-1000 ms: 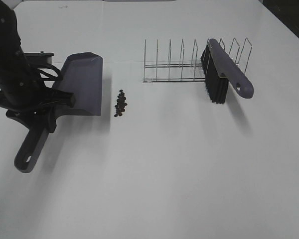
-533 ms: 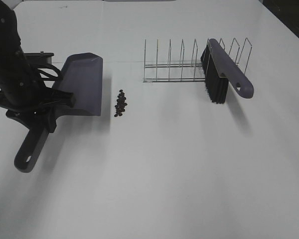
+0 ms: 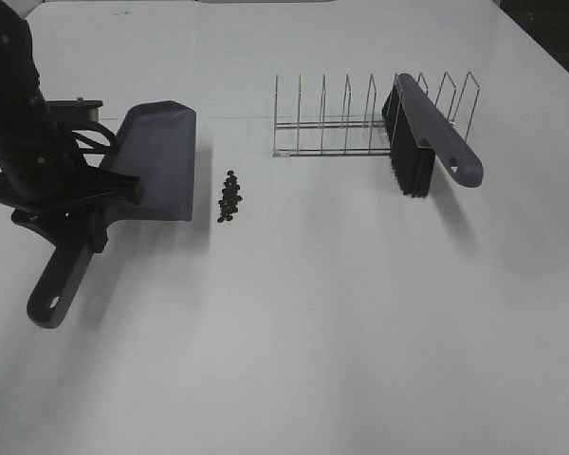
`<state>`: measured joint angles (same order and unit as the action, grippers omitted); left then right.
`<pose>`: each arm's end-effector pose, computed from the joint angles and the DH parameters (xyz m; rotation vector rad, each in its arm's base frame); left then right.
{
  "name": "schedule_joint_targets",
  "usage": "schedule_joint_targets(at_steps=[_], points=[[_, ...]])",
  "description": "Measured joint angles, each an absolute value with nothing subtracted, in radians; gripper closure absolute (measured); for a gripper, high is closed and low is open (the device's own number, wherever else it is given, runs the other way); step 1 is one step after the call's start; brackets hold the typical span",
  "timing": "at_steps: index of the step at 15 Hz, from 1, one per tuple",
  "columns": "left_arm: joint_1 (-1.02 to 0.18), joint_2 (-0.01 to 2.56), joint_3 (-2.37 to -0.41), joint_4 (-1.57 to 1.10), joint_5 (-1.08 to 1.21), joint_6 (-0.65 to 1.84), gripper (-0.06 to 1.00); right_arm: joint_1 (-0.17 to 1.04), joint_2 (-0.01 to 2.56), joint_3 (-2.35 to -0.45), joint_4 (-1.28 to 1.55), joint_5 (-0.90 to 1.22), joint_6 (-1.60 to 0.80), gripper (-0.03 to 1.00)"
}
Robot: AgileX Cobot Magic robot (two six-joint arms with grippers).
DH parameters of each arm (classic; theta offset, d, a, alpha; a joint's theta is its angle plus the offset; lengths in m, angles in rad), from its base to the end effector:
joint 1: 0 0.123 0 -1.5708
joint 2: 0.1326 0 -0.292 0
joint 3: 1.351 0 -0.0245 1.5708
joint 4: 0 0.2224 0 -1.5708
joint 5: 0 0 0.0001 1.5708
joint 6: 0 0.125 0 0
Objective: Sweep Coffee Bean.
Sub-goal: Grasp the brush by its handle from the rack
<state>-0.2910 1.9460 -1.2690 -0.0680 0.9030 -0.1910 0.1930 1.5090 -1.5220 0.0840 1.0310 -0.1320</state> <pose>0.3336 -0.1069 0.1504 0.0922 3.0757 -0.1109 0.3065 0.0691 0.3609 -0.3809 2.4724 0.1333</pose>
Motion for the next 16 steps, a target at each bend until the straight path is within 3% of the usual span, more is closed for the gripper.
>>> schedule_joint_targets(at_steps=[2,6,11,16], points=[[-0.291,1.946,-1.269,-0.067,0.903,-0.191,0.60,0.210,1.753,-1.760,0.032,1.143,-0.039,0.36],[-0.291,1.946,-1.269,-0.067,0.895,-0.191,0.60,0.210,2.012,-2.008,0.009,1.195,0.042,0.36],[-0.291,1.946,-1.269,-0.067,0.891,-0.191,0.60,0.210,2.244,-2.193,-0.064,1.200,0.075,0.38],[-0.291,1.946,-1.269,-0.066,0.878,-0.190,0.60,0.210,2.399,-2.253,-0.131,1.199,0.087,0.38]])
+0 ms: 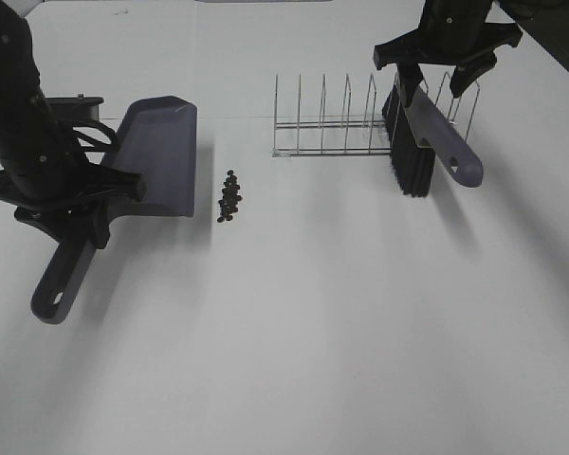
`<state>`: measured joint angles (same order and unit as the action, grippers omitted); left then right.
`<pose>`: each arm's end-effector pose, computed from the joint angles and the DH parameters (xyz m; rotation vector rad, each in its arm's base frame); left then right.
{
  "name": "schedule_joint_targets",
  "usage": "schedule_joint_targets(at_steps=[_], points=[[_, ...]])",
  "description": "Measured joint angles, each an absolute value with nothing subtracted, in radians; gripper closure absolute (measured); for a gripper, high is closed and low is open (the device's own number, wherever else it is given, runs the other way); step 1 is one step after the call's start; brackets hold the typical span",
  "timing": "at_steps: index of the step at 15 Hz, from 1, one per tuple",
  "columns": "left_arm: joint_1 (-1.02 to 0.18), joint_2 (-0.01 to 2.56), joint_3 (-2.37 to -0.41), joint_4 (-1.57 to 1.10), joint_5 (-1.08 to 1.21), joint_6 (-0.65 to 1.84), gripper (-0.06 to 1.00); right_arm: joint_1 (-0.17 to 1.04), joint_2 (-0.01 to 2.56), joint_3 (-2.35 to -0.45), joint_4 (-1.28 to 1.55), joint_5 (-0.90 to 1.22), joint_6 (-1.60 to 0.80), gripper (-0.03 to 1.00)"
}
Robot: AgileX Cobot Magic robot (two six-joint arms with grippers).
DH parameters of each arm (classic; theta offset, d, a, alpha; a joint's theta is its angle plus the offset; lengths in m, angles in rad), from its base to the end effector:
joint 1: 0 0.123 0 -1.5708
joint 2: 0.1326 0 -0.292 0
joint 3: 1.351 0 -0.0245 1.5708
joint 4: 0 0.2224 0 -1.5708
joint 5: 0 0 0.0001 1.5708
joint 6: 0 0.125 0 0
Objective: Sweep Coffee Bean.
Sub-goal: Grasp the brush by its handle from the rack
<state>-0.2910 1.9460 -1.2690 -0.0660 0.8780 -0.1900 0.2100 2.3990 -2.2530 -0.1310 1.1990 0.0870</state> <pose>0.3366 -0.1074 0.1506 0.0938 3.0506 -0.1160 0.4934 0.0896 0.1837 -0.2126 2.8032 -0.1147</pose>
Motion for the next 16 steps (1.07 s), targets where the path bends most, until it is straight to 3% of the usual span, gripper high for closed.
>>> schedule_joint_targets(at_steps=[16], points=[[-0.291,1.946,-1.269,-0.066,0.875,-0.190,0.60,0.153,2.521,-2.253,-0.064,1.022,0.072,0.44]])
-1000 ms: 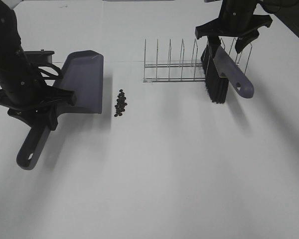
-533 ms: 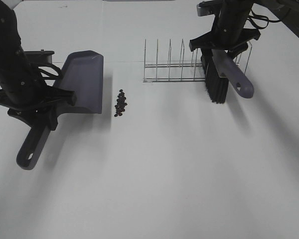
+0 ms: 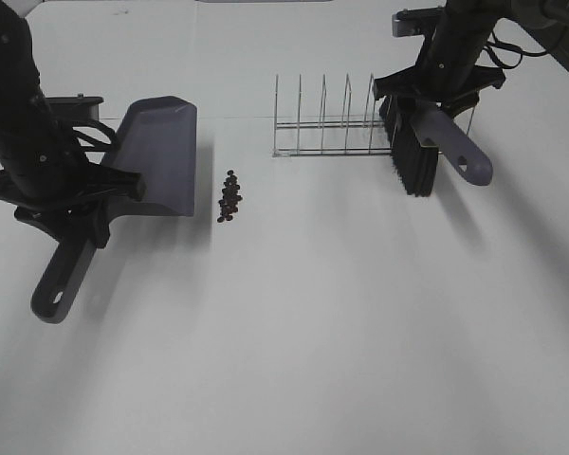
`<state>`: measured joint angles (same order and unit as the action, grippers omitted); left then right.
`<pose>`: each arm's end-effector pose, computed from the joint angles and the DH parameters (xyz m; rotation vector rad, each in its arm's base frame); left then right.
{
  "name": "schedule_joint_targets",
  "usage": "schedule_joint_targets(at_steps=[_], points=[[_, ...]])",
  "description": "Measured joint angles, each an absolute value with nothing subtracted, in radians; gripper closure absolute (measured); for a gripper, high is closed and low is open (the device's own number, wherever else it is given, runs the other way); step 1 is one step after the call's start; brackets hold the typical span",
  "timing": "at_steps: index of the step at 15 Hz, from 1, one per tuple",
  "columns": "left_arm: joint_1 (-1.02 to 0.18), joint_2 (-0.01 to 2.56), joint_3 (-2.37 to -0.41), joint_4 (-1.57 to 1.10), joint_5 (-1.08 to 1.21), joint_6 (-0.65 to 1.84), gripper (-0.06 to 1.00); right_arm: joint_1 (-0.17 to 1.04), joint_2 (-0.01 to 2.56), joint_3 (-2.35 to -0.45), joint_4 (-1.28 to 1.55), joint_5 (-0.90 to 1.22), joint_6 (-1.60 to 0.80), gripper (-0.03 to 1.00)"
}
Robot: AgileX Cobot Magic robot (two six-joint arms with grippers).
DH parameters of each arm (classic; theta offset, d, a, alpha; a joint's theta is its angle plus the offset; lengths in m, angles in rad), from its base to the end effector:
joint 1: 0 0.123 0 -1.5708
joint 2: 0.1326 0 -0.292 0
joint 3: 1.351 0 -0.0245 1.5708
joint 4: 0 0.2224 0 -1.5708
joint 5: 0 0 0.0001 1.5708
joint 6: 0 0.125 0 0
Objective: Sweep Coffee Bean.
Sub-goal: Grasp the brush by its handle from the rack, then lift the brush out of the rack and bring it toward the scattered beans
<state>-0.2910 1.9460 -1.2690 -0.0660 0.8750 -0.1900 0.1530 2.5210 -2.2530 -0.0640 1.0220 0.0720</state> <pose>0.3370 -0.1075 0.1507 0.0935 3.0476 -0.1169 0.5209 0.0734 0.1276 -0.1443 2.7654 -0.0259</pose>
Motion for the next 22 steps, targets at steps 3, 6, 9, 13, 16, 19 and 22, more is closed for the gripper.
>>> schedule_joint_targets(at_steps=[3,6,9,13,16,19,22], points=[[-0.291,1.946,-1.269,-0.066,0.875,-0.190,0.60,0.154,2.529,-2.254,-0.065,1.022,0.070,0.63],[-0.291,1.946,-1.269,-0.066,0.875,-0.190,0.60,0.154,2.529,-2.256,-0.061,1.029,0.070,0.66],[-0.291,1.946,-1.269,-0.066,0.875,-0.190,0.60,0.154,2.516,-2.256,-0.061,1.040,0.079,0.66],[-0.291,1.946,-1.269,-0.066,0.875,-0.190,0.60,0.155,2.419,-2.254,-0.061,1.047,0.086,0.66],[-0.291,1.946,-1.269,-0.066,0.875,-0.190,0.60,0.155,2.339,-2.254,-0.056,1.139,0.090,0.66],[-0.291,1.946,-1.269,-0.066,0.875,-0.190,0.60,0.175,2.293,-2.254,-0.060,1.223,0.090,0.66],[-0.293,1.946,-1.259,-0.050,0.906,-0.223,0.60,0.307,2.216,-2.222,-0.104,1.221,0.092,0.66]])
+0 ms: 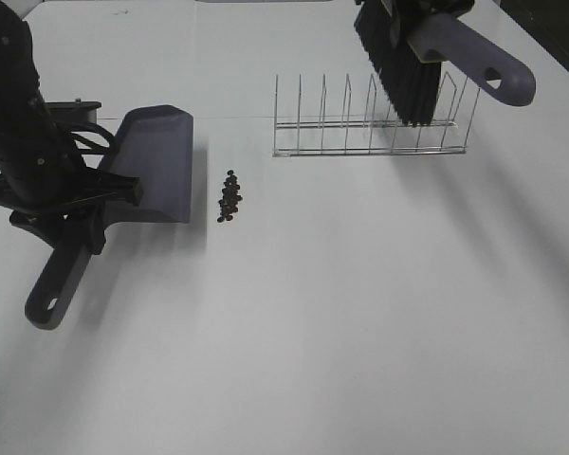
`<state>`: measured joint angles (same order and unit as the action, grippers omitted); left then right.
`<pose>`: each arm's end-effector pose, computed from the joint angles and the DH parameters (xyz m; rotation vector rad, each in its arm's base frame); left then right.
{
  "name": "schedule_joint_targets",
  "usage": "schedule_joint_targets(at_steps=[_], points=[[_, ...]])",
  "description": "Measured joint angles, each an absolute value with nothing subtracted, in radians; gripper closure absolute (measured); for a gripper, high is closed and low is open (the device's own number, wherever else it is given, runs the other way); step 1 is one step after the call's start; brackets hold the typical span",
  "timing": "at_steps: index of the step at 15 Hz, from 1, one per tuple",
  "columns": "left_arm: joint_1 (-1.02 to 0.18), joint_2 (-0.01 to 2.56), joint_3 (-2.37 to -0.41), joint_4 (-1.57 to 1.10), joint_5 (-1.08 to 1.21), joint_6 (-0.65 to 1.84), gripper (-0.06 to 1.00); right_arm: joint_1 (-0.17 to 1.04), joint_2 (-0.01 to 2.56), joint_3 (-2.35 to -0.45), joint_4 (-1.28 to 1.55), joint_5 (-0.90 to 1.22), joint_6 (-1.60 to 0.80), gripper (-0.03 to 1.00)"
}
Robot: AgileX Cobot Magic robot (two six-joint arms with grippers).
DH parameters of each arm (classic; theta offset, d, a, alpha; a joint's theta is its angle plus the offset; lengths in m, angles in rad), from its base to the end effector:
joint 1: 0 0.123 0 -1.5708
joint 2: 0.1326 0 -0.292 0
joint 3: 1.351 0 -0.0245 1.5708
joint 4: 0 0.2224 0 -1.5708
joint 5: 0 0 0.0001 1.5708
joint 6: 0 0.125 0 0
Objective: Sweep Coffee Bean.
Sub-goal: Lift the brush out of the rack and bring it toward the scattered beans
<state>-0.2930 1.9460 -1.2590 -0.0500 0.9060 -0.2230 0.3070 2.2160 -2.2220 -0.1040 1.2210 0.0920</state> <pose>0.3313 -0.1051 0.1482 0.0624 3.0872 -0.0859 0.4588 0.1327 0.2638 -0.3065 2.6696 -0.0194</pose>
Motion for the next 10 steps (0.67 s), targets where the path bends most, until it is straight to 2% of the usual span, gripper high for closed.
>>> schedule_joint_targets(at_steps=[4,10], points=[[-0.298,1.947,-1.166,-0.016,0.875,-0.275,0.60,0.409,2.127,-2.047,-0.126,1.227,0.142,0.66],[-0.338,2.030,-1.162,-0.020,0.815,-0.291,0.60,0.494,2.125,-1.893,-0.211,1.172,0.261,0.66]])
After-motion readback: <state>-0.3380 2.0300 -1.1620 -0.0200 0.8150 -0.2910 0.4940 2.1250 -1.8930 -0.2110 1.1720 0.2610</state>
